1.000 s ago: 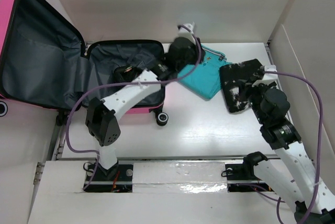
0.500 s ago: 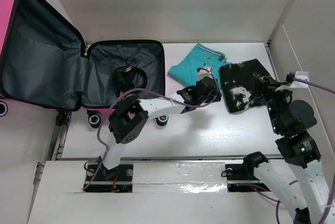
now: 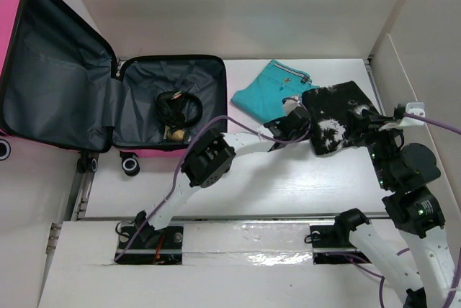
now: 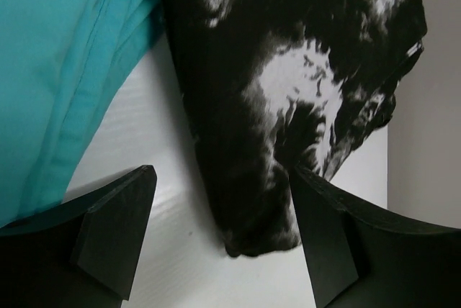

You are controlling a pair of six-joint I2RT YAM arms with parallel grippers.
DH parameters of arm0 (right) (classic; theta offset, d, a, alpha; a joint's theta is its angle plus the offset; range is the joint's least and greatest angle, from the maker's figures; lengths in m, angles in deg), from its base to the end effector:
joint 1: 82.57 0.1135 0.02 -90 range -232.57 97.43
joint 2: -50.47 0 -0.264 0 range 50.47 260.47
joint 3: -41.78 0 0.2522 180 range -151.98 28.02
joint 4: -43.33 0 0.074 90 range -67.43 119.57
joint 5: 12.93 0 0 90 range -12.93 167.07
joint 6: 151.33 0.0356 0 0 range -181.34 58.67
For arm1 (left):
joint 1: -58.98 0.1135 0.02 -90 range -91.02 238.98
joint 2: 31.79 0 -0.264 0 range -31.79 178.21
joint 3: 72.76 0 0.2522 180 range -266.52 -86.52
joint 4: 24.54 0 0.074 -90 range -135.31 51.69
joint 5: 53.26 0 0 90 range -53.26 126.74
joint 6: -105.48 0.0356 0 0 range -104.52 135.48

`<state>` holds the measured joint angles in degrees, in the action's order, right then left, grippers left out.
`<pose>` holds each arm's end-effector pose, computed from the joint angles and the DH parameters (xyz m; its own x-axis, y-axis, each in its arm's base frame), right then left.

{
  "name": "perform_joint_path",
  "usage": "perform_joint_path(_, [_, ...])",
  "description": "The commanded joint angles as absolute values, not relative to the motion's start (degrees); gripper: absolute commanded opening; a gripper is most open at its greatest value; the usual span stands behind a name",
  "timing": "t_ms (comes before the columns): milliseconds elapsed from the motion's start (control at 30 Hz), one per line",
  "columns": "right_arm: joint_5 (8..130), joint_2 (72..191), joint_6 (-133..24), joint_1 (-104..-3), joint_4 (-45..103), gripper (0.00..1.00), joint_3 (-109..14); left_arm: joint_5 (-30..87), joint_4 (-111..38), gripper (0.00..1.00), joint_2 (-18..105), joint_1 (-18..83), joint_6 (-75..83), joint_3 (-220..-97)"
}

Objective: Pack the luggage

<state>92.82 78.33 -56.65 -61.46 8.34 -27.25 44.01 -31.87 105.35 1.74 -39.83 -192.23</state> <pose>0.0819 0.0213 0.4145 0.0924 0.1198 -0.9885 -0.1028 0.9886 0.1102 0.3030 -0.4625 0.1703 -0.7650 -0.3184 -0.5598 0.2514 0.6526 -0.7148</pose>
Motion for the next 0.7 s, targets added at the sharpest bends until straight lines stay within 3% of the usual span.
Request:
perform_joint_path(0, [91.22, 76.49, -57.64, -61.21, 8.74, 0.50, -27.35, 44.74, -34.78, 0.71, 108.38, 2.73, -42.09, -199.79])
perform_joint_path(167, [90.25, 76.22, -57.82, -61.21, 8.57, 0.50, -27.62, 47.72, -40.67, 0.66, 114.53, 2.73, -41.65, -209.63])
perform_joint_path(667, [86.83, 76.66, -57.29, -61.21, 10.14, 0.50, -28.23, 51.94, -42.18, 0.54, 122.89, 2.20, -43.32, -221.25])
